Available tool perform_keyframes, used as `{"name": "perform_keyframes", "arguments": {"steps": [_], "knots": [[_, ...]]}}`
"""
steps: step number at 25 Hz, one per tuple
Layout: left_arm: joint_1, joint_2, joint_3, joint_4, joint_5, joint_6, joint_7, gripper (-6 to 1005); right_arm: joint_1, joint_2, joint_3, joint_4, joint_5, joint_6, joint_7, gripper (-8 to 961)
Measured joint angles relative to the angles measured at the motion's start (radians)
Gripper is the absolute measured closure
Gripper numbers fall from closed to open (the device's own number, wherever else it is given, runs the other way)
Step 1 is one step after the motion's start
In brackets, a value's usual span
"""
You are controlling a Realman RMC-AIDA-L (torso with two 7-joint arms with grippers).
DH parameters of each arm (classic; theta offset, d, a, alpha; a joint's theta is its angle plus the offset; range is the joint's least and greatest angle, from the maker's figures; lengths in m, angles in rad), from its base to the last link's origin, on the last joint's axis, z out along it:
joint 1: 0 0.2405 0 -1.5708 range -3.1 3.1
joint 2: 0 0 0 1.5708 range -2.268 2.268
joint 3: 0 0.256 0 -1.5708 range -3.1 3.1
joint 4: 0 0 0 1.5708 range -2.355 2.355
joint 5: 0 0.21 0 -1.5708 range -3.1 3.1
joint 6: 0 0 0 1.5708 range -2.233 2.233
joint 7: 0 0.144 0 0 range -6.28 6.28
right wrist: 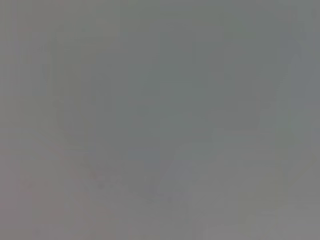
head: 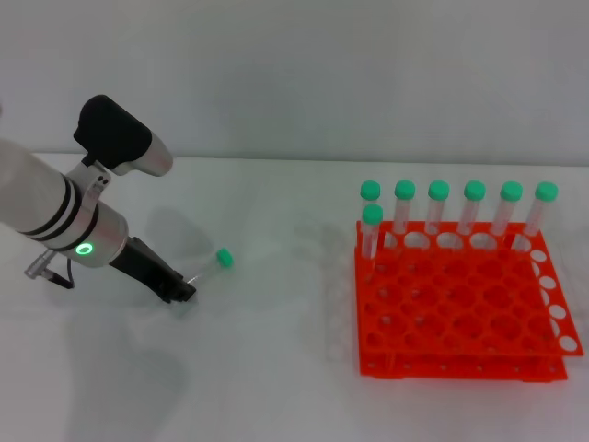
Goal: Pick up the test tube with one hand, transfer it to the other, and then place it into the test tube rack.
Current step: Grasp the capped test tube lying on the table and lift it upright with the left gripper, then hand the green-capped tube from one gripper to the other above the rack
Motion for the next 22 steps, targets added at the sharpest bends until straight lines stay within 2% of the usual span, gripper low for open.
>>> {"name": "perform_keyframes", "arguments": {"steps": [2,5,10,16,18,22], "knots": [[-0.006,0.0,-0.001,-0.008,-0.019,-0.002,0.003,797,0.0,0.0,0.0,0.0,0.0,0.0,0.0,184],[-0.01,0.0,-0.001,-0.011,-0.061,-0.007,0.03,797,0.0,0.0,0.0,0.002,0.0,0.0,0.0,184],[0.005,-0.008,-0.002,-0.048,-0.296,-0.012,0.187,797,-0.001,-0.001,0.0,0.003,0.0,0.0,0.0,184],[0.102,-0.045,-0.002,-0.033,-0.742,-0.022,0.433,798,0.0,-0.004,-0.001,0.003,0.0,0.002,0.005,185],[0.148,-0.053,-0.003,0.011,-0.897,-0.025,0.537,798,0.0,-0.004,0.0,0.001,0.0,0.005,0.008,185],[0.261,-0.05,-0.003,0.205,-1.209,-0.023,0.829,798,-0.01,-0.004,0.0,-0.009,0.001,0.0,0.015,185]]}}
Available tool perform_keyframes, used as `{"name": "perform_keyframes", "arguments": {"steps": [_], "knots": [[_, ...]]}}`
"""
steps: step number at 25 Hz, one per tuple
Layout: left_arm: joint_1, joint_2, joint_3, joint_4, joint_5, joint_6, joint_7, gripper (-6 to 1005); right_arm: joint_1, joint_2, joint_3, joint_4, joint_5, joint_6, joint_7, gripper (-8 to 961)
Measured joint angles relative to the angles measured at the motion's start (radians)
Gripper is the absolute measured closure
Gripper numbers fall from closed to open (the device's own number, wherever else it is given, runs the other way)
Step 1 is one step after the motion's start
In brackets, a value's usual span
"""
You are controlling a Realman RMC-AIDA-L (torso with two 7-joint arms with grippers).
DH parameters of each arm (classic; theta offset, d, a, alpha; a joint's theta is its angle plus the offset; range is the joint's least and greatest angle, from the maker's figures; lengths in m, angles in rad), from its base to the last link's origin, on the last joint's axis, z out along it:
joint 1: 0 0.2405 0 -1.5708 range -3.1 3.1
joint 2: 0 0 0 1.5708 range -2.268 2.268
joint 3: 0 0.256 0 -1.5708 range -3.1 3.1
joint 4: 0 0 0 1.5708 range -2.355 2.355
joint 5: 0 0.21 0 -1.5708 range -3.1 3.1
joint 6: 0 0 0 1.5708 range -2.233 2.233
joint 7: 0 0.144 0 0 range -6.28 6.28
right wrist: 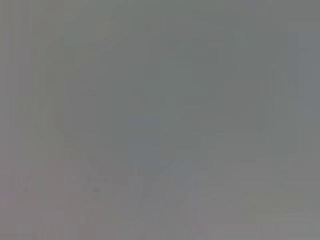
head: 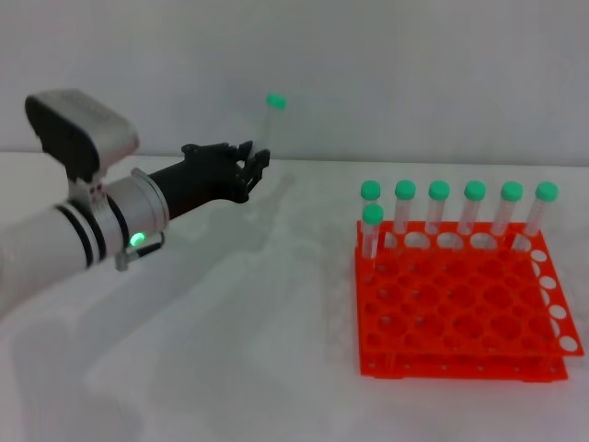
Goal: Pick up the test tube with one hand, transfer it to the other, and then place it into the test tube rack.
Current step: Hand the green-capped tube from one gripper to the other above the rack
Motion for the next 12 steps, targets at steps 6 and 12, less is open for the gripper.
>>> {"name": "perform_keyframes", "arguments": {"steps": [6,12], "knots": [[0.143,-0.002,-0.001,0.256,-0.319,0.078,0.406,798,-0.008,-0.004,-0.018,-0.005,-0.013,-0.032,0.104,185],[0.271,-0.004,-0.001,0.466,-0.368,0.245,0.766,798,-0.032,-0.019,-0.096,-0.006,-0.114,-0.22,0.343,184]]}}
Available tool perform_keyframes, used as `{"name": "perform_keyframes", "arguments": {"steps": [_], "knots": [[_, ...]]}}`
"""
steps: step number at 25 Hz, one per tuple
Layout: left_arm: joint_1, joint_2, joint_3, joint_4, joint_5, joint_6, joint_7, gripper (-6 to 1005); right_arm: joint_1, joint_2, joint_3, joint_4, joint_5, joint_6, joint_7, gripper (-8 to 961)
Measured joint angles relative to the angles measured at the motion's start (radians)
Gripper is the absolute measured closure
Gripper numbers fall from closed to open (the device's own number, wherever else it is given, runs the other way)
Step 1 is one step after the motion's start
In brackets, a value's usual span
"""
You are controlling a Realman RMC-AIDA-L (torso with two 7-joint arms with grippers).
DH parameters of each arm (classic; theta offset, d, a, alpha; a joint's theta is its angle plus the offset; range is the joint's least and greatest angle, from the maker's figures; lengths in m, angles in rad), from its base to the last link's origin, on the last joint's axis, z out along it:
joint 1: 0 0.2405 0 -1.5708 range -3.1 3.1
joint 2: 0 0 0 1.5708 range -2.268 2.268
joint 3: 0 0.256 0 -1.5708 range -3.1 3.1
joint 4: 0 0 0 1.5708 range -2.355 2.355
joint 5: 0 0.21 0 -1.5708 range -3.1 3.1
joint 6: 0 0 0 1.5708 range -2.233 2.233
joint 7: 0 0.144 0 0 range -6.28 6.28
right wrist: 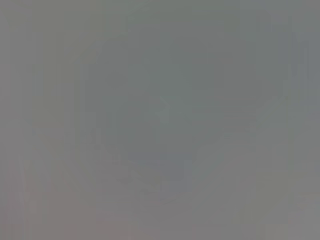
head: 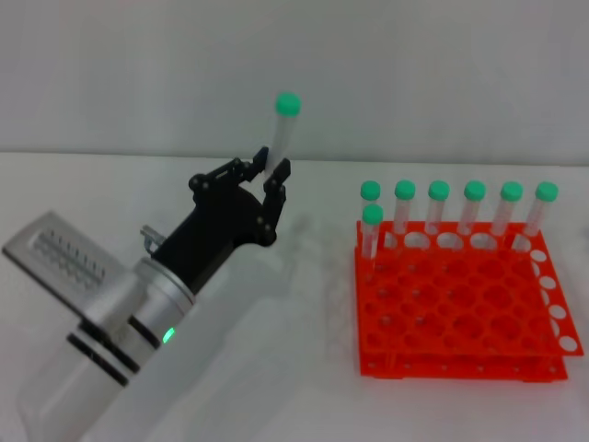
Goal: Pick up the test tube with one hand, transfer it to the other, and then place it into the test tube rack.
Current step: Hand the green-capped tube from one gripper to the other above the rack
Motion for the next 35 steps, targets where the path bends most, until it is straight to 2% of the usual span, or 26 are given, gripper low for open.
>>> {"name": "perform_keyframes", "arguments": {"steps": [6,9,13,15,17,19,24,28,32,35], "knots": [[0.062,-0.008,0.0,0.149,0.003,0.019,0.059,798,-0.028,-0.043,-0.008,0.0,-0.222,-0.319,0.217,184],[0.075,-0.013,0.0,0.2,0.017,0.014,0.06,799,-0.025,-0.07,-0.008,0.0,-0.327,-0.421,0.292,184],[0.072,-0.012,0.0,0.228,0.063,0.003,0.051,799,0.019,-0.126,-0.008,-0.011,-0.519,-0.527,0.453,184],[0.07,-0.012,0.0,0.232,0.075,-0.001,0.047,799,0.056,-0.142,-0.008,-0.019,-0.619,-0.55,0.483,185],[0.069,-0.012,0.0,0.239,0.094,-0.007,0.046,799,0.091,-0.148,-0.008,-0.025,-0.696,-0.545,0.499,185],[0.068,-0.012,0.0,0.246,0.115,-0.017,0.04,799,0.13,-0.145,-0.007,-0.027,-0.761,-0.514,0.515,185],[0.067,-0.014,0.0,0.255,0.155,-0.057,0.015,797,0.187,-0.102,-0.007,-0.034,-0.85,-0.386,0.512,185],[0.072,-0.014,0.0,0.272,0.167,-0.072,0.009,796,0.192,-0.071,-0.005,-0.068,-0.877,-0.309,0.479,185],[0.077,-0.015,0.0,0.276,0.18,-0.08,0.009,795,0.186,-0.048,-0.002,-0.088,-0.879,-0.29,0.453,184],[0.079,-0.015,0.001,0.276,0.195,-0.087,0.009,794,0.186,-0.044,0.0,-0.096,-0.88,-0.288,0.451,184]]}}
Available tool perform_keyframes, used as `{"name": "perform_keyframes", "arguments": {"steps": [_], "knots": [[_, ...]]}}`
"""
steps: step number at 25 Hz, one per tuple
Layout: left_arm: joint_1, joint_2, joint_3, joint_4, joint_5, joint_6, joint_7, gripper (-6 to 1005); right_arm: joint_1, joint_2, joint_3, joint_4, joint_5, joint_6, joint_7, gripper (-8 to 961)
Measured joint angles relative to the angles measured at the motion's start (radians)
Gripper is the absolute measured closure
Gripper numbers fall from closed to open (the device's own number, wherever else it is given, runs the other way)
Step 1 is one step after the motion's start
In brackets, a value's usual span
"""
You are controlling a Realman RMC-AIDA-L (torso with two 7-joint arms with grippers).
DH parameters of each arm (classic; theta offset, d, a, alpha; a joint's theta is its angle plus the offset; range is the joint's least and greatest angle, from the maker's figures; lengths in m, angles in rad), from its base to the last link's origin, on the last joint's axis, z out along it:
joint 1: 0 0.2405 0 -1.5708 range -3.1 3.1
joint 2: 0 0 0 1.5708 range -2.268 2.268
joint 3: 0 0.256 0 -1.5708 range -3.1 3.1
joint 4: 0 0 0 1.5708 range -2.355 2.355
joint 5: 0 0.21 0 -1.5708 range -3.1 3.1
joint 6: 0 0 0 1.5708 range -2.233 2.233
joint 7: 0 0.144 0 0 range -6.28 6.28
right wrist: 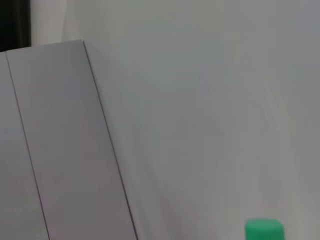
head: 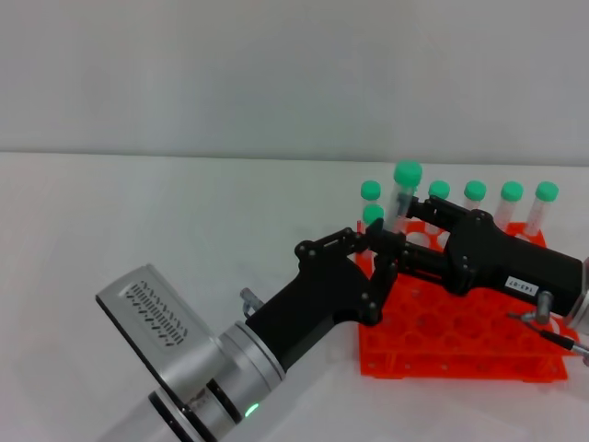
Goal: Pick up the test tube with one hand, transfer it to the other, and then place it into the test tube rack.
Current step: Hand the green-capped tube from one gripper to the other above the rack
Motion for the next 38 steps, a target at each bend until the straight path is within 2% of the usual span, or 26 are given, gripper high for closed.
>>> {"name": "perform_keyframes", "arguments": {"steps": [8,19,25,30,38], "knots": [[0.003,0.0,0.001,0.001,0.022,-0.018,-0.01,791,0.004,0.003,0.001,-0.014,0.002,0.001,0.007,184],[0.005,0.0,0.001,0.001,0.026,-0.024,-0.01,788,0.014,0.004,0.006,-0.022,0.005,0.001,0.014,373],[0.008,0.0,0.0,0.001,0.027,-0.024,-0.01,786,0.016,0.003,0.007,-0.024,0.003,0.017,0.012,604],[0.009,0.0,0.0,0.001,0.026,-0.024,-0.01,784,0.012,0.003,0.008,-0.033,0.003,0.028,0.007,679],[0.011,0.0,0.001,0.001,0.026,-0.023,-0.01,782,0.011,0.004,0.007,-0.033,0.006,0.03,0.004,693]]}}
